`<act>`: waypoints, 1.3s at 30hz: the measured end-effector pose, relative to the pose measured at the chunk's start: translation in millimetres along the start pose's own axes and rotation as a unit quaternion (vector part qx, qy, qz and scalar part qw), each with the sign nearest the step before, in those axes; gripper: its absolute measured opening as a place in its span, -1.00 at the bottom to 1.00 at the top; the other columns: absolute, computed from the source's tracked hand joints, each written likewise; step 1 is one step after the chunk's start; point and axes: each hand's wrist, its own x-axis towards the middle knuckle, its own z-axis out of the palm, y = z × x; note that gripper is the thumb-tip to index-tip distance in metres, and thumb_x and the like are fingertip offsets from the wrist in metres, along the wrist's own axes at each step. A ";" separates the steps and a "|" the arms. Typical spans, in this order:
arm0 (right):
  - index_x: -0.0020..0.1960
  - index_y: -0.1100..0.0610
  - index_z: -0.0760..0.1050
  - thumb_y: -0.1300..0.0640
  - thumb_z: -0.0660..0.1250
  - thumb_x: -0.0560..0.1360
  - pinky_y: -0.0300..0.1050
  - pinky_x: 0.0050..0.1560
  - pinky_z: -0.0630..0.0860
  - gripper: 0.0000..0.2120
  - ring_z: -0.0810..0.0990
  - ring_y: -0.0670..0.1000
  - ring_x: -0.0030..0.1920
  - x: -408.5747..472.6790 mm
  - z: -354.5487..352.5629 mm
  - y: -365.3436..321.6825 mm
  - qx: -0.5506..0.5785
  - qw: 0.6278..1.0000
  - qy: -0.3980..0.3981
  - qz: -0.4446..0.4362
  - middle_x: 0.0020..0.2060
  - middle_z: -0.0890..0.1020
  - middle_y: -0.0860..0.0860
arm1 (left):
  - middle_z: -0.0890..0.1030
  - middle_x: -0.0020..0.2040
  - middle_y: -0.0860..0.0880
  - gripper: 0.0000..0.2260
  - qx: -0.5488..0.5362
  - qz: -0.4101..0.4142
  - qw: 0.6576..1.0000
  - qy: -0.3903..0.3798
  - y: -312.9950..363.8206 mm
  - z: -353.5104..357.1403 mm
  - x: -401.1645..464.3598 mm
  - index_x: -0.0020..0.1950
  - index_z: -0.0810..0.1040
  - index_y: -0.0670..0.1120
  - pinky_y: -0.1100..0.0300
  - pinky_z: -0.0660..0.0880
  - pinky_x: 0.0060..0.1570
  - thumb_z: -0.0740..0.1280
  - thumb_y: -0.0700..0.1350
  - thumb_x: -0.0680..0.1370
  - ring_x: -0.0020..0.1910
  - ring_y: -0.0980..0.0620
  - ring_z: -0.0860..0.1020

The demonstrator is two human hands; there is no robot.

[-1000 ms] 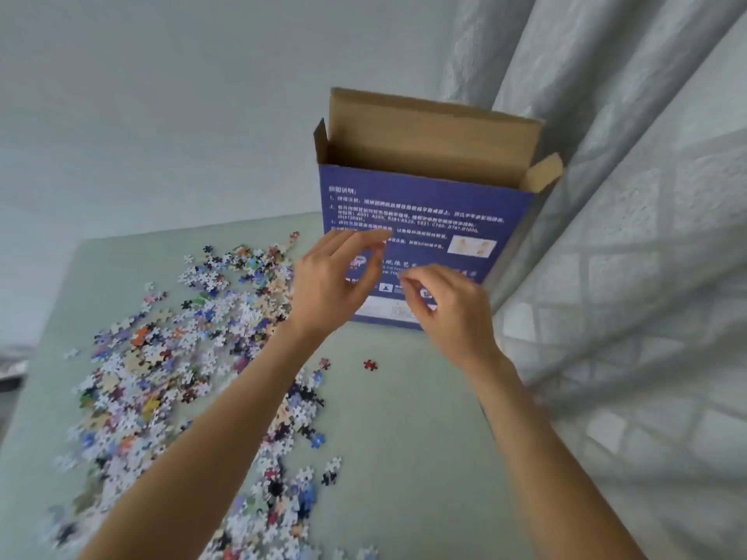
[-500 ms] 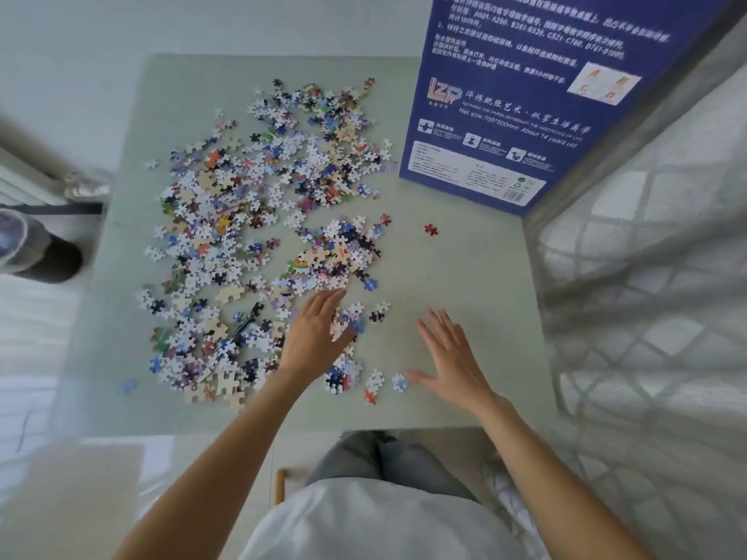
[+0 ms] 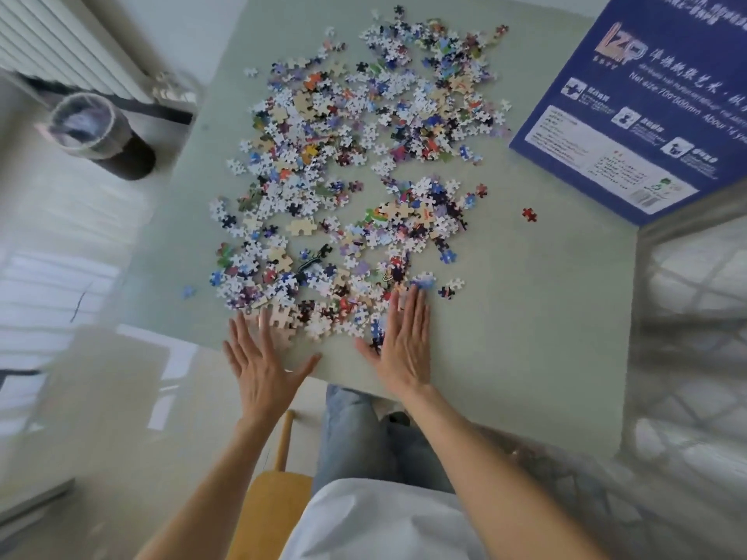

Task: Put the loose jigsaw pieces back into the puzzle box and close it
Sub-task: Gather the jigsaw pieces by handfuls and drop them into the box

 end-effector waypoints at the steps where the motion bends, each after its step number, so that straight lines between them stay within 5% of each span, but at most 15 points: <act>1: 0.51 0.27 -0.16 -0.45 -0.15 0.45 0.11 0.47 -0.13 -0.05 -0.11 0.25 0.50 14.5 -2.3 -7.1 0.002 1.000 0.005 0.004 0.48 -0.06 0.32 | -0.18 0.52 -0.18 -0.03 0.003 0.000 1.000 -0.006 -2.7 0.9 6.9 0.53 -0.11 0.01 -0.11 -0.20 0.44 0.07 0.52 0.29 0.49 -0.15 -0.22; 6: 0.50 0.17 -0.28 -0.50 -0.29 0.38 0.04 0.47 -0.30 -0.05 -0.27 0.20 0.48 83.4 -19.2 -17.5 -0.015 0.999 0.031 0.002 0.46 -0.23 0.27 | -0.24 0.51 -0.19 -0.02 0.038 0.054 0.997 -0.035 2.2 4.5 52.9 0.53 -0.16 -0.02 -0.09 -0.23 0.44 0.11 0.50 0.32 0.48 -0.18 -0.27; 9: 0.48 0.13 -0.36 -0.53 -0.16 0.33 -0.04 0.42 -0.45 0.00 -0.33 0.16 0.47 118.7 -37.6 -10.8 0.006 0.999 0.035 -0.009 0.47 -0.29 0.23 | -0.15 0.52 -0.21 -0.12 0.036 0.108 0.993 -0.044 22.7 7.3 92.7 0.53 -0.11 0.00 -0.12 -0.13 0.45 0.04 0.48 0.39 0.49 -0.18 -0.20; 12: 0.54 0.13 -0.07 -0.43 0.08 0.38 0.04 0.48 -0.20 -0.06 -0.18 0.12 0.51 133.4 -61.8 0.8 0.092 0.993 0.078 -0.014 0.52 -0.09 0.18 | -0.09 0.52 -0.21 -0.17 0.037 0.158 0.985 -0.057 53.0 7.0 135.7 0.53 -0.08 0.02 -0.14 -0.07 0.46 -0.05 0.49 0.41 0.50 -0.19 -0.16; 16: 0.40 0.18 0.31 -0.10 0.24 0.51 0.00 0.45 0.14 -0.44 0.16 0.12 0.46 104.3 -74.8 38.0 0.139 0.972 0.186 0.042 0.43 0.27 0.16 | -0.05 0.53 -0.14 -0.19 0.038 0.196 0.977 -0.072 88.6 2.6 169.3 0.51 0.06 0.05 -0.16 -0.11 0.45 0.06 0.46 0.39 0.50 -0.13 -0.13; 21: 0.27 0.25 0.46 0.33 0.37 0.41 -0.17 0.11 0.30 -0.57 0.43 0.28 0.12 40.8 -55.3 47.5 0.110 0.940 0.237 0.219 0.15 0.45 0.26 | 0.40 0.35 -0.04 -0.58 -0.046 0.261 0.964 -0.001 83.7 -11.5 158.1 0.24 0.47 0.09 -0.12 0.22 0.35 0.26 0.23 0.43 0.37 -0.11 0.27; 24: 0.30 0.27 0.42 0.39 0.32 0.44 -0.19 0.16 0.37 -0.57 0.48 0.21 0.10 47.9 -54.4 24.5 0.189 0.937 0.192 0.221 0.16 0.41 0.24 | 0.53 0.20 -0.02 -0.70 -0.094 0.337 0.937 -0.012 53.0 -20.0 136.5 0.13 0.55 0.02 -0.05 0.39 0.19 0.31 0.11 0.47 0.25 -0.09 0.40; 27: 0.40 0.19 0.33 0.34 0.30 0.49 -0.27 0.18 0.41 -0.51 0.47 0.02 0.15 65.7 -61.3 -2.1 0.237 0.955 0.133 0.122 0.24 0.38 0.16 | 0.50 0.27 -0.04 -0.68 -0.059 0.420 0.904 -0.044 11.2 -23.3 116.9 0.22 0.51 0.01 -0.10 0.33 0.27 0.27 0.09 0.51 0.32 -0.06 0.38; 29: 0.42 0.16 0.30 0.25 0.32 0.50 -0.25 0.20 0.40 -0.49 0.40 -0.02 0.22 62.0 -65.2 -6.7 0.233 0.962 0.123 0.071 0.28 0.37 0.15 | 0.33 0.43 -0.06 -0.54 0.014 0.447 0.891 -0.073 -7.2 -21.7 108.6 0.38 0.36 0.04 -0.15 0.11 0.41 0.17 0.18 0.53 0.44 -0.08 0.22; 34: 0.52 0.10 0.04 -0.36 0.17 0.43 0.09 0.43 0.00 -0.16 0.03 0.17 0.49 -1.0 -38.9 34.3 0.014 0.998 0.055 -0.012 0.48 0.10 0.21 | 0.07 0.52 -0.05 -0.38 0.119 0.489 0.857 -0.114 9.6 -5.4 105.8 0.50 0.07 0.09 -0.20 -0.16 0.43 0.00 0.34 0.52 0.50 -0.12 -0.04; 39: 0.54 0.03 -0.14 -0.51 -0.07 0.40 0.25 0.43 -0.14 -0.09 -0.10 0.18 0.51 1.0 -20.0 49.6 -0.073 0.995 0.004 -0.070 0.50 -0.01 0.21 | -0.03 0.53 0.02 -0.42 0.145 0.542 0.820 -0.114 39.3 12.1 118.8 0.52 -0.01 0.11 -0.15 -0.26 0.43 -0.07 0.30 0.55 0.51 -0.04 -0.18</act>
